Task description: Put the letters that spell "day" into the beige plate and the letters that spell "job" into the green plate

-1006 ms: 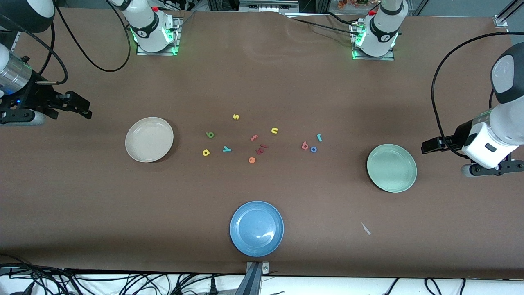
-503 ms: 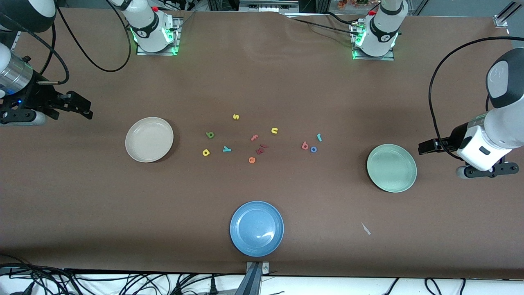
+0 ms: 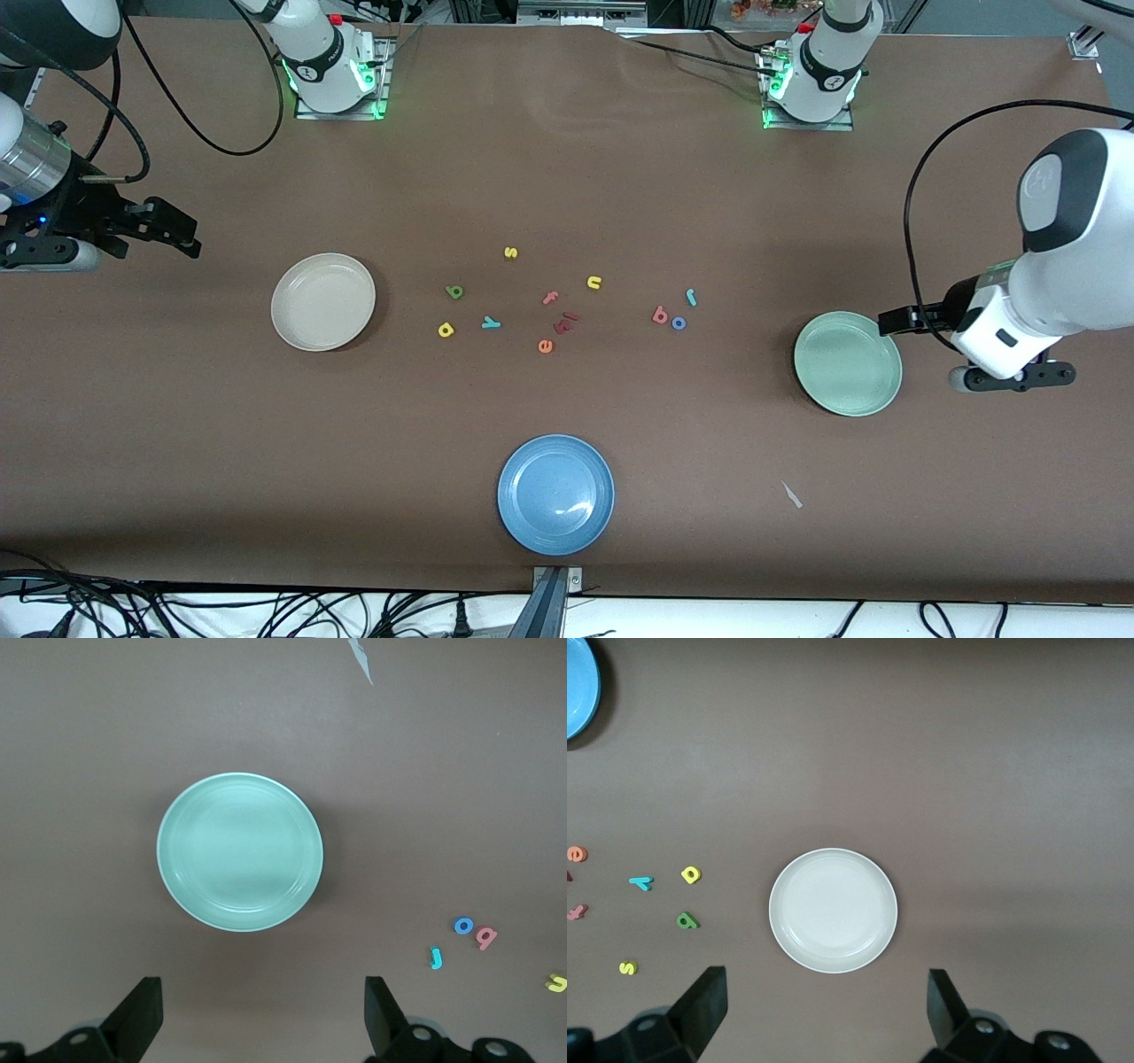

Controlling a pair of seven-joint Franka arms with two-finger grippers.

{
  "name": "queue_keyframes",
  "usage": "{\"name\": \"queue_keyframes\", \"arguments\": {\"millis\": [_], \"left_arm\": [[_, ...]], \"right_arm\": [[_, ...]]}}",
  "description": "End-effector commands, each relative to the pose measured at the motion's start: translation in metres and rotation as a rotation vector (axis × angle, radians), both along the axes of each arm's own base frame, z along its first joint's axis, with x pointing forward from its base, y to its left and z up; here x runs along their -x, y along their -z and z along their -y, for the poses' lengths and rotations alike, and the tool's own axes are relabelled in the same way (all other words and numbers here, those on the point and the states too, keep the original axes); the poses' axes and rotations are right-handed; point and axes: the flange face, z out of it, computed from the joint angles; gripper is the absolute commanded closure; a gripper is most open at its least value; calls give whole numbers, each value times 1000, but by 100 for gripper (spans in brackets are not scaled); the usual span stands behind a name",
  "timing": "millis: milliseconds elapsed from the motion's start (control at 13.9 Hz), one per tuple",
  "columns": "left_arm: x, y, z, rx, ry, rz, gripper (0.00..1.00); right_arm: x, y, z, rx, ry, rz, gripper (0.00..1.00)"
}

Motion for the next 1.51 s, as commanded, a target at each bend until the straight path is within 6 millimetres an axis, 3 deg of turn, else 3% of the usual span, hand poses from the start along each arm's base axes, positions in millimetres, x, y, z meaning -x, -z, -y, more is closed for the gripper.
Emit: {"name": "queue_keyframes", "arguments": {"millis": [0, 287, 718, 1078, 1293, 1437], "left_arm": [[-2, 13, 17, 48, -7, -27, 0], [-4, 37, 39, 46, -10, -63, 0], [-4, 40, 42, 49, -6, -67, 0], [-4, 38, 33, 51, -3, -68, 0], [-2, 16, 19, 38, -10, -41, 0], [-1, 14, 14, 43, 8, -38, 0]], "right_arm": [[1, -2, 1, 15, -11, 9, 0], [1, -2, 1, 15, -11, 9, 0], [1, -2, 1, 15, -11, 9, 0], [1, -2, 1, 16, -11, 8, 0], [0, -1, 1, 16, -11, 6, 0], [1, -2, 1, 16, -11, 8, 0]]}}
